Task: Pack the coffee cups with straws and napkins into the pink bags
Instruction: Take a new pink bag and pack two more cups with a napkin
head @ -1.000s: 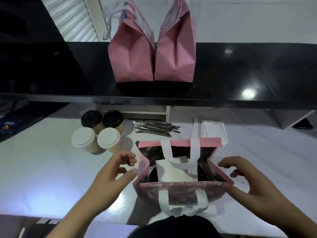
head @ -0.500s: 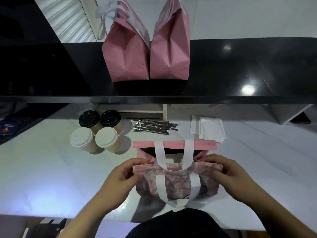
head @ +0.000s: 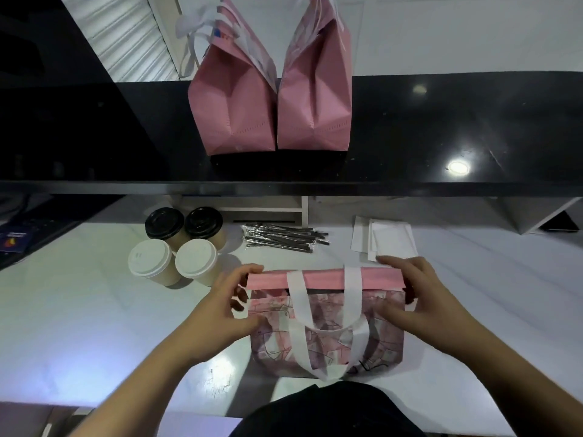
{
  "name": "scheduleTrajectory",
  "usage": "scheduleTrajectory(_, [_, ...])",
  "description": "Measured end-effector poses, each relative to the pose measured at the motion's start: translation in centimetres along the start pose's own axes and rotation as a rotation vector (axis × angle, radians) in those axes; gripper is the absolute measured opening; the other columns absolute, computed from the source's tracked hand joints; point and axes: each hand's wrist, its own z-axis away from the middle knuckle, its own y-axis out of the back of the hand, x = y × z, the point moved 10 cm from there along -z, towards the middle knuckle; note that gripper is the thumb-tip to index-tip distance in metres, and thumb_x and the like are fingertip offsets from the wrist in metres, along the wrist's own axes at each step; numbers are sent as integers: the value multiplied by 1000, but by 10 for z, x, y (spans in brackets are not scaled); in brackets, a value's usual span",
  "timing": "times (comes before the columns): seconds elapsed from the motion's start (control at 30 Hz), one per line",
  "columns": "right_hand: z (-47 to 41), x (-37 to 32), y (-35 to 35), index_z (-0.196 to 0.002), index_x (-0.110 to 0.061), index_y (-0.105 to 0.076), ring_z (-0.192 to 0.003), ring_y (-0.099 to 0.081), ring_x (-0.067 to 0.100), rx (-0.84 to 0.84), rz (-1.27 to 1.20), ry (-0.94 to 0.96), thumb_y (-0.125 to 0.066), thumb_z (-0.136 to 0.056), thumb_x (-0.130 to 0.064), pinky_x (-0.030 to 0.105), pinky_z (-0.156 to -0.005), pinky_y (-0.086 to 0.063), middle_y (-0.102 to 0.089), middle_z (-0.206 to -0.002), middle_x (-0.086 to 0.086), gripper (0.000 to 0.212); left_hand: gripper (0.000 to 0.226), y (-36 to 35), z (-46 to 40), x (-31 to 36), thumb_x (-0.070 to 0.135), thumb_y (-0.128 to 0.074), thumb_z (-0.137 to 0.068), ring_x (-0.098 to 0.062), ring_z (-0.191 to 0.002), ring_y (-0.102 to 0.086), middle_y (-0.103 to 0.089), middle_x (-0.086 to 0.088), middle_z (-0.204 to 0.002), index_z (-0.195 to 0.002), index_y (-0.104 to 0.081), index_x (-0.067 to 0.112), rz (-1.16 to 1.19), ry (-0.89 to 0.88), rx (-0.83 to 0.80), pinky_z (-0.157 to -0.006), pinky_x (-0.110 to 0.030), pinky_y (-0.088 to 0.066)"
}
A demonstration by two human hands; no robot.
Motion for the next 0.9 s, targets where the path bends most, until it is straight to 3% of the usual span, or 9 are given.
scheduleTrajectory(0.1, [-5,-15,5,-125,-40,-58,-121,-46,-2,17,137,131,-83,-79,-41,20,-93,-46,-43,-129,-25,52,58,4,-3,12,32,-87,-75,1,-132,-45,-39,25,-142,-124,-59,45,-90,-108,25,-102,-20,-40])
scheduleTrajectory(0.17, [-5,-21,5,-123,-37,-58,-123,-46,-6,24,190,184,-83,-79,-41,16,-96,-42,-49,-130,-27,51,51,2,-2,20,28,-87,-79,1,-138,-44,-41,28,-149,-122,-63,42,-137,-176,14,-103,-21,-39])
scheduleTrajectory(0.23, [-2,-25,7,-123,-36,-57,-116,-48,-11,51,239,223,-83,-79,-39,15,-92,-42,-52,-122,-32,52,47,-2,0,30,27,-82,-84,-2,-135,-50,-55,26,-143,-124,-64,44,-183,-267,16,-102,-19,-42])
scheduleTrajectory(0.3, [3,-31,6,-121,-32,-58,-108,-52,-6,90,302,307,-83,-79,-33,18,-87,-46,-57,-115,-25,48,43,-6,3,37,30,-77,-87,0,-128,-55,-62,29,-133,-124,-64,46,-246,-333,42,-100,-14,-43])
scheduleTrajectory(0.43, [14,-39,-2,-116,-22,-59,-102,-58,18,156,484,509,-82,-79,-21,28,-82,-50,-63,-115,-4,44,55,-15,7,33,15,-86,-83,8,-122,-54,-59,36,-131,-121,-60,45,-347,-361,89,-99,-19,-44])
scheduleTrajectory(0.53, [21,-38,-8,-112,-16,-66,-98,-60,25,186,572,582,-76,-87,-18,33,-76,-53,-63,-114,4,27,57,-21,9,35,9,-83,-78,10,-122,-51,-56,37,-131,-115,-57,43,-387,-431,100,-100,-21,-40])
scheduleTrajectory(0.6, [23,-36,-10,-112,-18,-67,-100,-60,24,185,601,609,-70,-94,-23,34,-78,-52,-62,-115,2,19,45,-23,11,36,14,-80,-80,11,-122,-48,-54,35,-132,-107,-58,42,-435,-462,95,-100,-25,-39])
scheduleTrajectory(0.73, [26,-34,-11,-110,-22,-69,-110,-59,22,198,629,608,-66,-95,-40,37,-84,-50,-65,-117,-5,24,13,-22,13,38,42,-71,-90,7,-119,-55,-58,33,-130,-100,-63,41,-465,-501,83,-100,-24,-38])
scheduleTrajectory(0.9, [25,-42,-7,-105,-23,-60,-96,-57,19,220,514,561,-54,-103,-34,31,-81,-47,-59,-105,-10,13,18,-23,11,45,28,-63,-94,5,-110,-58,-62,30,-121,-108,-66,39,-487,-518,123,-94,-25,-41])
